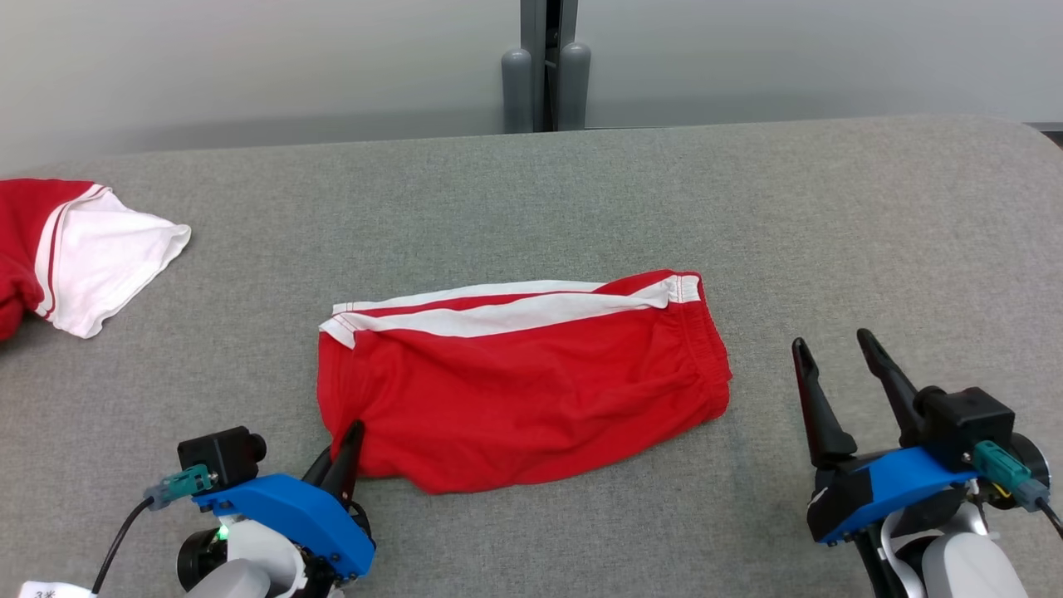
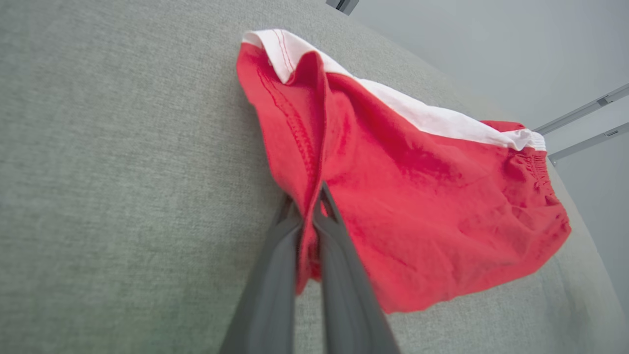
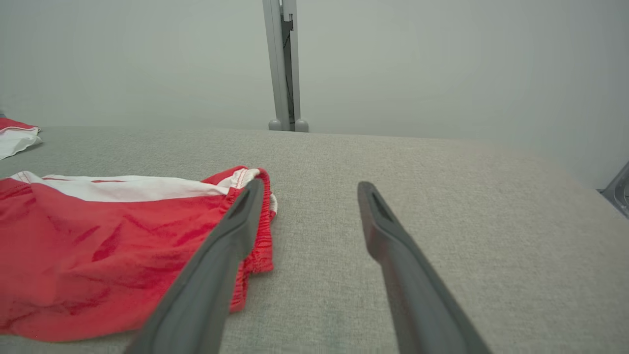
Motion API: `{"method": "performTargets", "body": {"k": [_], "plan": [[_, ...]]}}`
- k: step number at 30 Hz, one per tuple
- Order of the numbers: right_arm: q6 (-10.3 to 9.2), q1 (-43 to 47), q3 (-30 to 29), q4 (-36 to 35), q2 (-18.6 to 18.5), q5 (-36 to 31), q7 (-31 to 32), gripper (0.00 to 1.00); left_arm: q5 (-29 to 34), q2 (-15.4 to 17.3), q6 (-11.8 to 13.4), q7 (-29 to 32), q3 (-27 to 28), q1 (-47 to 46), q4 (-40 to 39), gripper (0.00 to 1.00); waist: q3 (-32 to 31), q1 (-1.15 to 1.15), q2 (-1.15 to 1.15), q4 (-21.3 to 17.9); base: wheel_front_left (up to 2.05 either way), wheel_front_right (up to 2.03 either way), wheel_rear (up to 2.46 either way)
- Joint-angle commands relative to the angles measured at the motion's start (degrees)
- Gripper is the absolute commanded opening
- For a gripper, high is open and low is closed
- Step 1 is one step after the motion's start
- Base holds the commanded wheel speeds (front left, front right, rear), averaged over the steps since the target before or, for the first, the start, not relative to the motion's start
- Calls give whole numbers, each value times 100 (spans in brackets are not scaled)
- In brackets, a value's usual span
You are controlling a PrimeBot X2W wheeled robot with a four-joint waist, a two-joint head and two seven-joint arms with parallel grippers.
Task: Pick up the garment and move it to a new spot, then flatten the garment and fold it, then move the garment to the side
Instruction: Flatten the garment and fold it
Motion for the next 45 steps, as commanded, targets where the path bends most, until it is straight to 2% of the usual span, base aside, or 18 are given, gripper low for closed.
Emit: {"method": "performTargets", "body": {"k": [1, 6, 12, 19, 27, 35, 36, 37, 38, 39, 40, 41, 45], "plan": [[1, 89, 37, 33, -4, -22, 42, 100, 56, -20, 59, -90, 29, 59, 53, 100, -3, 0, 0, -5, 0, 0, 0], [1, -8, 75, 171, -4, -101, 226, 100, 327, -23, 113, -537, 164, -55, 114, 100, -8, 0, 0, 18, 0, 0, 0], [1, -366, 170, 406, -4, -189, 700, 100, 1151, 25, 321, -797, 508, 13, -125, 100, -26, 0, 0, 202, 0, 0, 0], [0, -988, 298, 1044, -6, -442, 1577, 100, 2243, -295, 494, -796, 1541, 681, -919, 100, -24, 0, 0, 531, 0, 0, 0], [1, -1352, -162, 1830, -75, -848, 2231, 100, 2740, -652, 421, -797, 1913, 1279, -1179, 100, -9, 0, 0, 923, 0, 0, 0], [1, -1517, -255, 2513, -95, -409, 2633, 100, 3021, -880, 311, -798, 2144, 1464, -1224, 100, 35, 0, 0, 1142, 0, 0, 0], [1, -1539, -210, 2577, -90, -346, 2657, 88, 3035, -903, 294, -798, 2172, 1482, -1221, 100, 38, 0, 0, 1146, 0, 0, 0], [1, -1566, -175, 2629, -87, -269, 2664, 63, 3076, -903, 269, -798, 2194, 1489, -1210, 100, 40, 0, 0, 1143, 0, 0, 0], [2, -1605, -142, 2664, -83, -195, 2655, 45, 3099, -909, 257, -798, 2215, 1490, -1203, 100, 43, 0, 0, 1135, 0, 0, 0], [2, -1643, -102, 2699, -84, -133, 2632, 37, 3126, -920, 251, -798, 2230, 1490, -1195, 100, 45, 0, 0, 1124, 0, 0, 0], [2, -1673, -66, 2733, -97, -87, 2616, 13, 3151, -925, 232, -798, 2246, 1491, -1192, 100, 44, 0, 0, 1109, 0, 0, 0], [1, -1701, -34, 2765, -110, -45, 2594, 0, 3173, -929, 217, -798, 2261, 1493, -1185, 100, 39, 0, 0, 1087, 0, 0, 0], [0, -1807, 54, 2811, -231, 124, 2476, 0, 3248, -958, 213, -798, 2300, 1511, -1181, 100, -9, 0, 0, 958, 0, 0, 0]]}}
